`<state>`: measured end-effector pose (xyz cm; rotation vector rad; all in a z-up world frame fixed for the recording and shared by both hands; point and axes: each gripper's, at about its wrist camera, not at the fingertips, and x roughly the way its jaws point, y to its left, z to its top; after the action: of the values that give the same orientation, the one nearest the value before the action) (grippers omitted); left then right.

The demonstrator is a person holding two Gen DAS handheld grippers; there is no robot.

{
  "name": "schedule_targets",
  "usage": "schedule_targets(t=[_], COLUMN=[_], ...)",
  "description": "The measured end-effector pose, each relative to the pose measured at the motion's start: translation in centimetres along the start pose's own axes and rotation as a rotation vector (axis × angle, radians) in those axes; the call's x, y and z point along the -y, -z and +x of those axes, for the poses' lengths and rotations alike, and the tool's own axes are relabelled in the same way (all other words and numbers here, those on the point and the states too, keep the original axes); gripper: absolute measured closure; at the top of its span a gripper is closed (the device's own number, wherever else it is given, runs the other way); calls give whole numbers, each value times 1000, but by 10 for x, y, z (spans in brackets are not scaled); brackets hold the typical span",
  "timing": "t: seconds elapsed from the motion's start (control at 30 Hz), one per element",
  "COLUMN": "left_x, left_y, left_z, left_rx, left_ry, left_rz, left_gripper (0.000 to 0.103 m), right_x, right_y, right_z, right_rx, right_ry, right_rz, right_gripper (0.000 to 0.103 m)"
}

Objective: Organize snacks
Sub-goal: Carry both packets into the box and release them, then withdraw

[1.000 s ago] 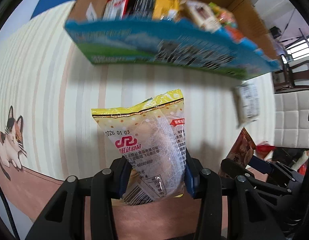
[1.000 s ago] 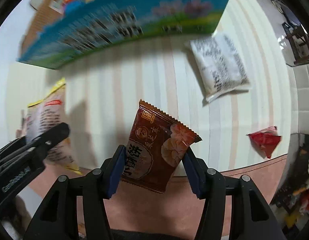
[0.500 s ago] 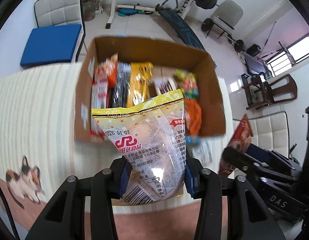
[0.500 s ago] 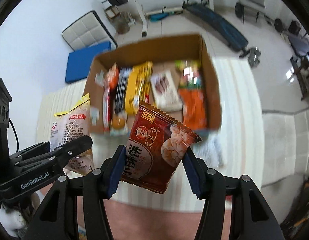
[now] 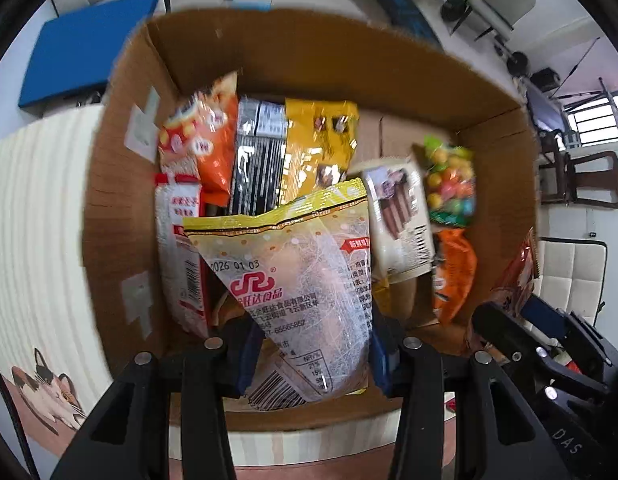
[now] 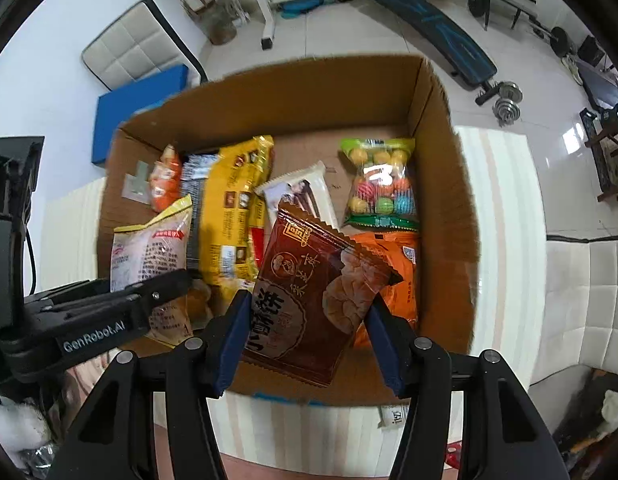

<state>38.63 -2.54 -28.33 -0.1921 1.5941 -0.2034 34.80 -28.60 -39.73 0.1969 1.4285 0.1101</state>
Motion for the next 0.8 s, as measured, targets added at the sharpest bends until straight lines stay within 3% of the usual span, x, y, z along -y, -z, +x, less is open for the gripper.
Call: schedule_targets(t=[0.2, 0.23, 0.27, 0.3, 0.33, 0.4, 0.57, 0.8], left_x=[0, -1, -2, -4, -5, -9, -9, -5], left_y=[-2, -1, -1, -1, -1, -1, 4, 18], left_z=[26, 29, 31, 32, 33, 31, 20, -14], left_rx=[-79, -88, -94, -96, -96, -85, -66, 29], left_ry=[24, 20, 10, 6, 1, 12, -3, -43], left_rz=[1, -1, -5, -9, -11, -17, -11, 15], left_gripper=[57, 52, 34, 24, 22, 17, 15, 15], right_x=[11, 14, 16, 18, 20, 23, 25, 19], right_y=[0, 0, -1, 0, 0, 1, 4, 15], right_z=[35, 42, 47, 51, 53, 52, 50, 27], right_rx=[-89, -113, -131, -150, -153, -154, -166, -127], right_ry=[-26, -25, -22, -13, -10, -8, 1, 43], right_rz=[8, 20, 26, 30, 33, 30, 20, -11], right_gripper=[42, 39, 35, 24, 16, 14, 13, 12])
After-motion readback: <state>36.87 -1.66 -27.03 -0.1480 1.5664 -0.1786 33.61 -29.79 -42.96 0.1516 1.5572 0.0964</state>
